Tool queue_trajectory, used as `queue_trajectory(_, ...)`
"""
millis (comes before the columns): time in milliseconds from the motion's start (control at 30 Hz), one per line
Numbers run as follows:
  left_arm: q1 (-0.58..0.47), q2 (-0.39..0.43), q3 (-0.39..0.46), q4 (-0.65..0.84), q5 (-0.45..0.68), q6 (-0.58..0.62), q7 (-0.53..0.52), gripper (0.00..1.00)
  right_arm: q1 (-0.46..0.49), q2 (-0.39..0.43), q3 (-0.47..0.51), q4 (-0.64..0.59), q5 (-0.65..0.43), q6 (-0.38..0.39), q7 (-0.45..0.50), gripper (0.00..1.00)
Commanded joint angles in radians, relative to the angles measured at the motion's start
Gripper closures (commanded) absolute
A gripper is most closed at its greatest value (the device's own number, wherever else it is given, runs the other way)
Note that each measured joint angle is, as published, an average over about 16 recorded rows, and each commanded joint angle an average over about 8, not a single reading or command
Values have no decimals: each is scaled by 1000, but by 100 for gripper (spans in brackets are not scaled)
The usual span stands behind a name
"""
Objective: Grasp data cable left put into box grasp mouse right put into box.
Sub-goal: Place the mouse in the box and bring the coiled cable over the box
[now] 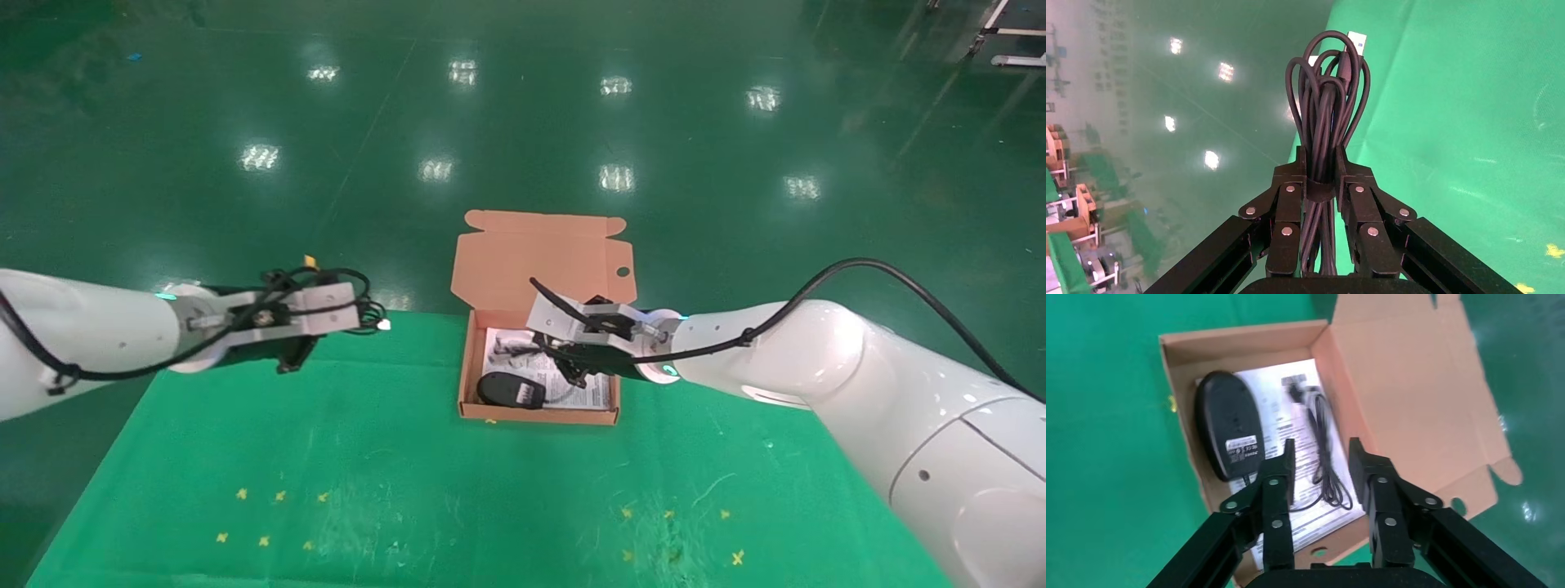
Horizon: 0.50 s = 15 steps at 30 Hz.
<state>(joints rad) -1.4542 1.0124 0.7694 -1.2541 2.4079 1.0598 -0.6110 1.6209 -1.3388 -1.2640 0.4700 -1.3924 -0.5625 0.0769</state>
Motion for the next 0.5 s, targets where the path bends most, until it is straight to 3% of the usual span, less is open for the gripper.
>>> queue_trajectory(33,4,6,2,2,-2,-4,2,100,-3,6,-2,12,2,3,6,0)
queue_trajectory(233,14,80,12,95,-43,-93,62,100,7,73,-4,69,-3,0,22,0)
queue_trajectory(500,4,236,24,317,-117,-276,200,100,39,239,-20,180,-53,10,66,0)
